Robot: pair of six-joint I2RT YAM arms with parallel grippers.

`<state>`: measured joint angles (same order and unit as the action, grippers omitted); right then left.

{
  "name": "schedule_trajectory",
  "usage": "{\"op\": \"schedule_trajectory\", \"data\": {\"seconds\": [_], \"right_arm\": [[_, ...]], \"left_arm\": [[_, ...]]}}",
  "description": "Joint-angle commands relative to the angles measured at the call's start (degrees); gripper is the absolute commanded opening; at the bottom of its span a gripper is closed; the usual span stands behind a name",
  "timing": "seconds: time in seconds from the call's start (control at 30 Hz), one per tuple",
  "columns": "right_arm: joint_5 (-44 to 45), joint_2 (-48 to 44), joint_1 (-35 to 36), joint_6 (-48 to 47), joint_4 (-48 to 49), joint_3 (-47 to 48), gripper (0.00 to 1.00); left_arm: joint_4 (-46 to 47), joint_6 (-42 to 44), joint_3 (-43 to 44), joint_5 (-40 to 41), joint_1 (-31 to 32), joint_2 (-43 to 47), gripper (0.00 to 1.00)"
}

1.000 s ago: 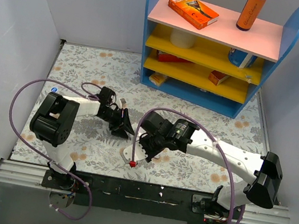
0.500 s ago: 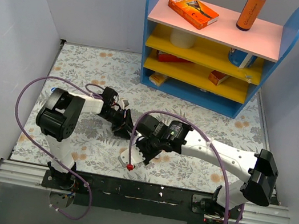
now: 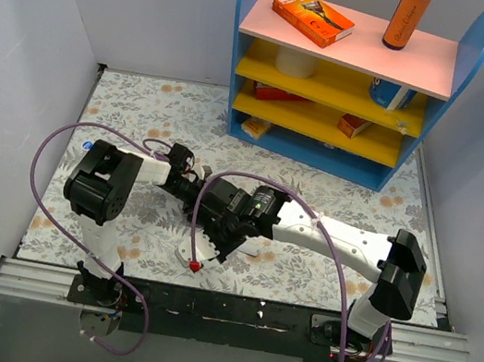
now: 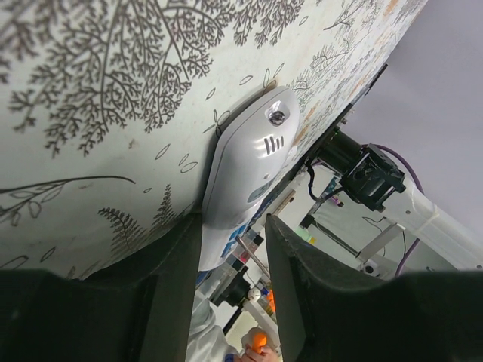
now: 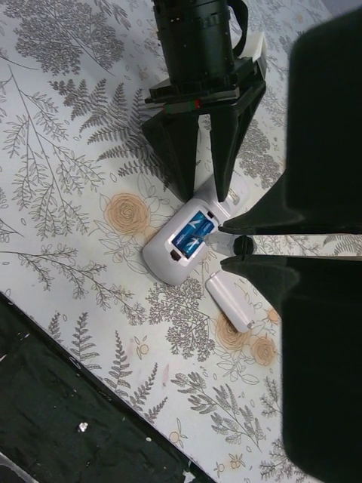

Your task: Unload the batteries from the remote control

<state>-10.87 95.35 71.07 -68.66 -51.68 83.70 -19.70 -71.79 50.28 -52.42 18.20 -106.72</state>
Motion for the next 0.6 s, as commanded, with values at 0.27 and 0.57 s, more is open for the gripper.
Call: {"op": "schedule_trajectory", "data": {"seconds": [0.27, 0.57], "right_arm": [[5.2, -0.9, -4.2, -13.6, 12.6, -10.6, 0.01], [3.4, -6.5, -8.6, -18.1, 20.9, -18.3, 0.01]], "left_arm": [[-1.5, 2.5, 2.5, 3.1, 0.5, -3.1, 0.38], [-3.2, 3.5, 4.3, 5.3, 0.6, -4.4, 0.38]]}}
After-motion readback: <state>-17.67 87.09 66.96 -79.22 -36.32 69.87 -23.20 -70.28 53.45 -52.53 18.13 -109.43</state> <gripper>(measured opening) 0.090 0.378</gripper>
